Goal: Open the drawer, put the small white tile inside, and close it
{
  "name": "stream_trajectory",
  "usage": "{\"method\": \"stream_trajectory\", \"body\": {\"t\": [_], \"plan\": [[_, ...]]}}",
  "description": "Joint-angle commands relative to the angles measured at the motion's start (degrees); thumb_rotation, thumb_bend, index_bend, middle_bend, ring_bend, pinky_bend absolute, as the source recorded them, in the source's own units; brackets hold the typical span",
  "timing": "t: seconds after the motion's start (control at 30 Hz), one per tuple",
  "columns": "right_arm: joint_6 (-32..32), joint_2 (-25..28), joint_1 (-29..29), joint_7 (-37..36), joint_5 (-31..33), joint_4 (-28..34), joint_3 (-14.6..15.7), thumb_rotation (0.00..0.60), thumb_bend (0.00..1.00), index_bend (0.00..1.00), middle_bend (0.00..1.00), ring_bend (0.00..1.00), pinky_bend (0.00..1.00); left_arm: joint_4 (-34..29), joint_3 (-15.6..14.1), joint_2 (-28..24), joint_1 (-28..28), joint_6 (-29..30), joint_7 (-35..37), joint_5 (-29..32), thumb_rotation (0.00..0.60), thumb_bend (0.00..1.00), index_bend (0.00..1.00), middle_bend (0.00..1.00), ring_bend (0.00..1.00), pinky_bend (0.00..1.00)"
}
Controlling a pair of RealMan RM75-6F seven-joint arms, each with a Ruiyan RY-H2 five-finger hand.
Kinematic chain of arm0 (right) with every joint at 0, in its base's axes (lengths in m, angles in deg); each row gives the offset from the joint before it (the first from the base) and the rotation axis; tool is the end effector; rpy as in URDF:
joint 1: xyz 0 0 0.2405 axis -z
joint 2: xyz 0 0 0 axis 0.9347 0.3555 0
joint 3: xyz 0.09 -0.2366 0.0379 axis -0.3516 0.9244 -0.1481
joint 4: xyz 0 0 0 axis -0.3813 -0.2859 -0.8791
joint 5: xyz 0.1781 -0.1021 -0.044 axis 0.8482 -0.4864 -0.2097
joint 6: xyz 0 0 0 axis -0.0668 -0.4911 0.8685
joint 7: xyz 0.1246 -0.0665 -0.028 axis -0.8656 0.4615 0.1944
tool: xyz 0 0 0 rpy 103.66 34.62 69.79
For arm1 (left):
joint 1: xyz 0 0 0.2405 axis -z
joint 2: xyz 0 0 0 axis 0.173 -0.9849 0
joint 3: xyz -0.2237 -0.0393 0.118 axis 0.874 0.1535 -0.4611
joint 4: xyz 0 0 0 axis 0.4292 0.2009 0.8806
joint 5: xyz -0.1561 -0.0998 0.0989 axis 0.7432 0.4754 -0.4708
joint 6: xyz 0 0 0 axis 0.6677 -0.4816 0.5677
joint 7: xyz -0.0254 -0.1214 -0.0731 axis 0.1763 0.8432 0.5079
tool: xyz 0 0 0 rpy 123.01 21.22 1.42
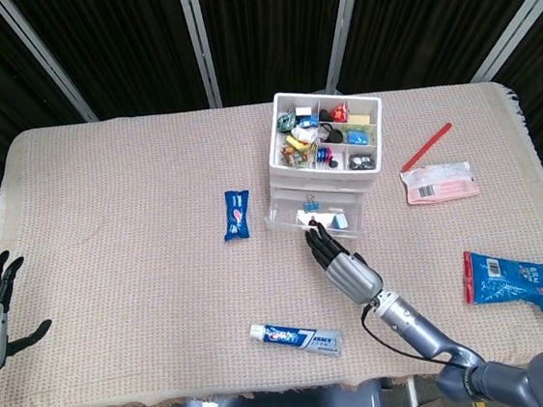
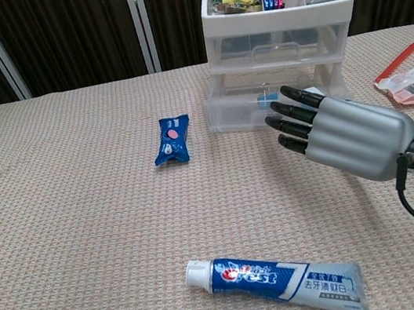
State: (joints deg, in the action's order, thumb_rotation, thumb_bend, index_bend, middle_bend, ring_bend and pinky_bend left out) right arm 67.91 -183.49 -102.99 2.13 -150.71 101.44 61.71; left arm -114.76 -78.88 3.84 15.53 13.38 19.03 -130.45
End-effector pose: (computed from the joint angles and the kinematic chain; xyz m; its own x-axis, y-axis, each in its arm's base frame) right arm -0.1946 -0.2965 -0.0592 0.8460 0.5315 0.0427 0.1517 -0.3167 0.9363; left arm -0.2984 0.1878 0.1501 0.3952 -0.0368 0.9179 0.9186 0.0087 -0.3951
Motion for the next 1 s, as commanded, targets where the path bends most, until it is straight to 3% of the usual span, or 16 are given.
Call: {"method": "stream_trajectory", "body": {"t": [0.03,1.0], "plan": [[-0.03,-0.34,0.21,0.02,0.57,-0.54,-0.49,0.600,0.22,0.16,0.02,0.00,0.00,-0.15,-0.05,-0.03,0.00,-0.14,0.03,0.06,0.600,0.19,0.09,0.00,0.00,0.00],[-2.80,-3.05,-0.34,0.88,8.88,-4.48,-6.12,0.600,0.22,0.17,0.02,0.00,0.00,-0.39,0.10,-0.21,0.06,-0.37,0.11,0.40,0.600,0.19,0.09,0.00,0.00,0.00]]}}
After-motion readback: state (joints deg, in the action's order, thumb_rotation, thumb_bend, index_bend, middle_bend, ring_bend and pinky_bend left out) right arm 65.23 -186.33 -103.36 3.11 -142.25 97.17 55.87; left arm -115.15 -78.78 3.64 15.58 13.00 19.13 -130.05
